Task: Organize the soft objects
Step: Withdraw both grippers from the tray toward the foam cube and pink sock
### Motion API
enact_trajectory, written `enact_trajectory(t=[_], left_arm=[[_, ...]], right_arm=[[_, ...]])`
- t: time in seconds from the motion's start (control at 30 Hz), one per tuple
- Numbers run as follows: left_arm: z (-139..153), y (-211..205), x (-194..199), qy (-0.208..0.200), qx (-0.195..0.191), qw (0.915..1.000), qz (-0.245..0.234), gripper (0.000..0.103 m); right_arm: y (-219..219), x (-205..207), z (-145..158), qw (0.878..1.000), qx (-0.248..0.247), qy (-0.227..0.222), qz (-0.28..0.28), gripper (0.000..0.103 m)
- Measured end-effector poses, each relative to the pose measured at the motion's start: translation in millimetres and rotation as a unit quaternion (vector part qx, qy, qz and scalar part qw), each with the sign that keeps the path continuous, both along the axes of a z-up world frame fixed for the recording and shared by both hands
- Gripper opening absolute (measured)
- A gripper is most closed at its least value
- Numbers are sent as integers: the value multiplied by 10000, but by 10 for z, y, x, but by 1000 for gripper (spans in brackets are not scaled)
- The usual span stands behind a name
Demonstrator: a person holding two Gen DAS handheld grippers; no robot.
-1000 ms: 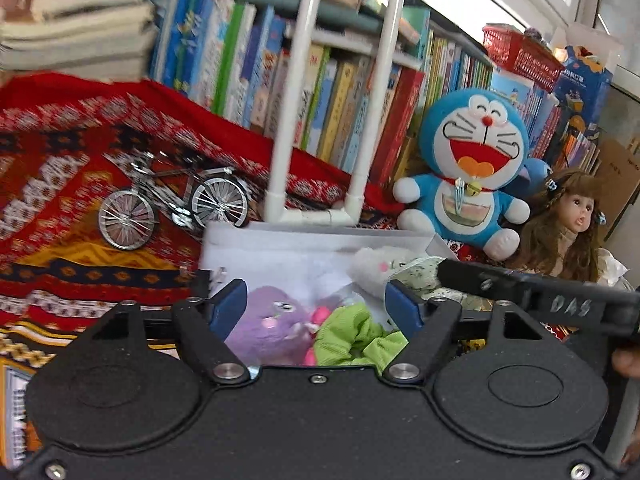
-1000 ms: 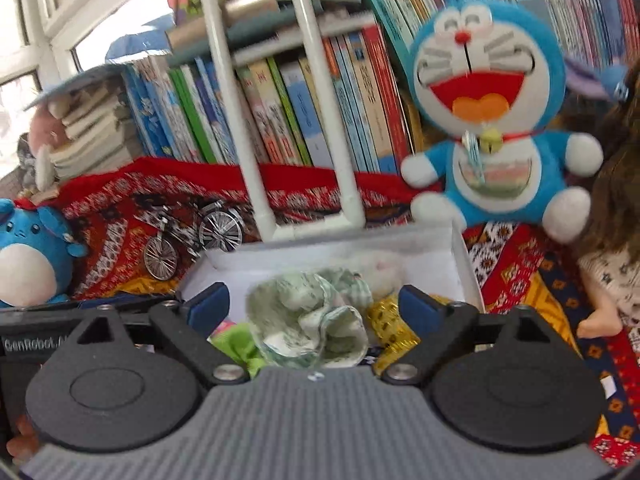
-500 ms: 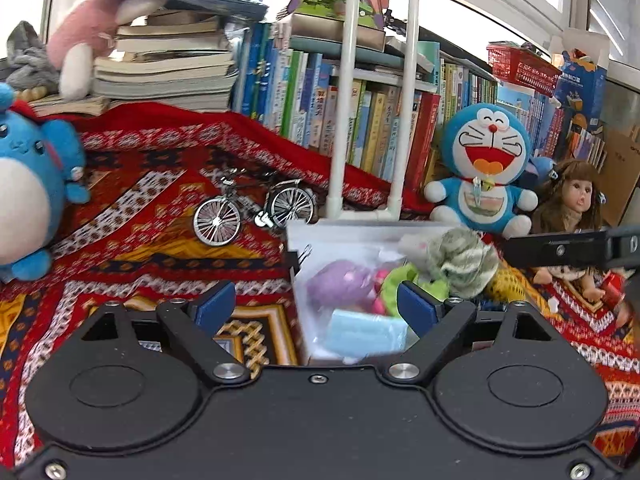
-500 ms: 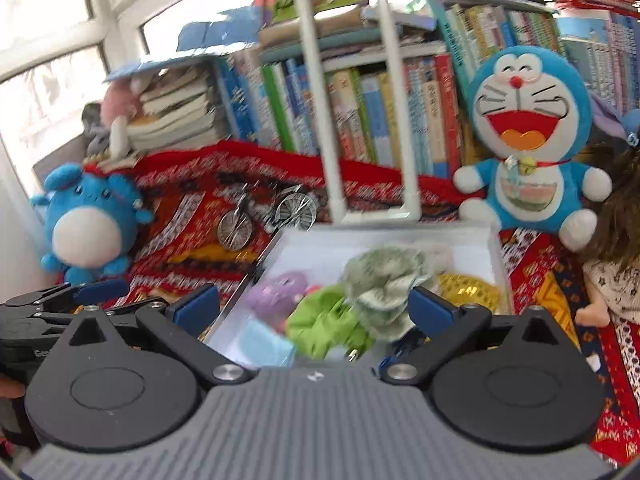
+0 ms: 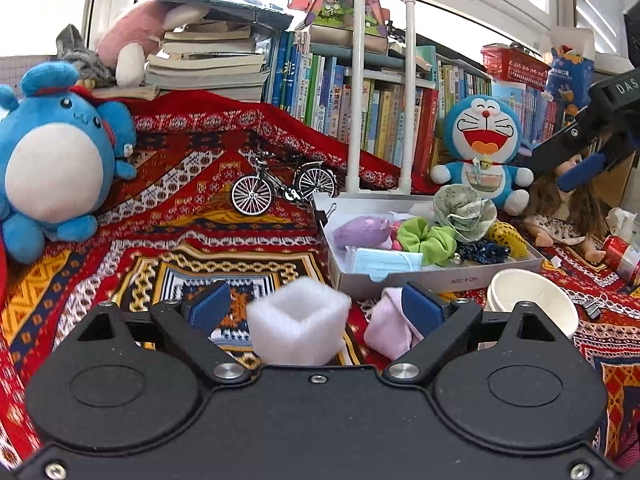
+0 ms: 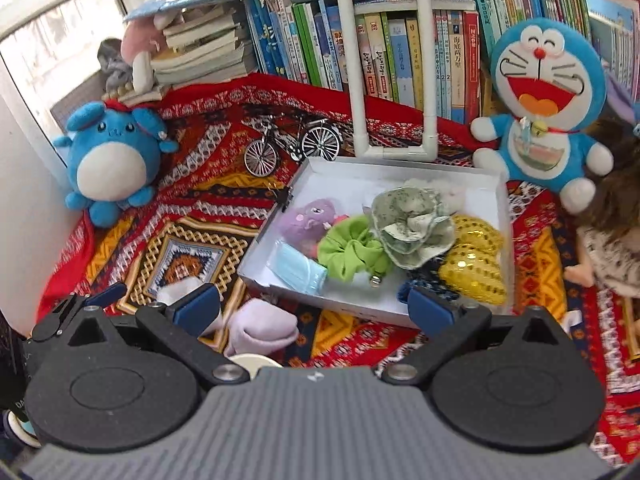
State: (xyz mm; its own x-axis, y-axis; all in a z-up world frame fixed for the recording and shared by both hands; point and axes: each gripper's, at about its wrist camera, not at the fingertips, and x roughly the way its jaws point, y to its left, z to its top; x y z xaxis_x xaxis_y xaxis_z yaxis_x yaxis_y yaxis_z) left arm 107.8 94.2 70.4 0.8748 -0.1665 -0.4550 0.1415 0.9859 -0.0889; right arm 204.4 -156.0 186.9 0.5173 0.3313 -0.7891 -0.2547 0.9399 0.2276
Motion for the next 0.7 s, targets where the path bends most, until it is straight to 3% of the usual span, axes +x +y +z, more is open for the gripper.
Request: enact_trajectory(t=[0.23,0.53,0.63,0.7], left_arm=[[-175,37,90,200,-12,9997,120,93],[-392,64,310,503,-128,9982,289,92],[-436,68,353,589,-223,9975,331,87],[-455,85,361,639,-324,9968,368,76]], right_arm=[[322,49,-137,9990,-316,190,263,103],[899,190,-506,9961,-287,553,617,103],[1026,241,-626,9950,-259,725,632,103],[1081,266,-693,9943,-253,832,613,103]])
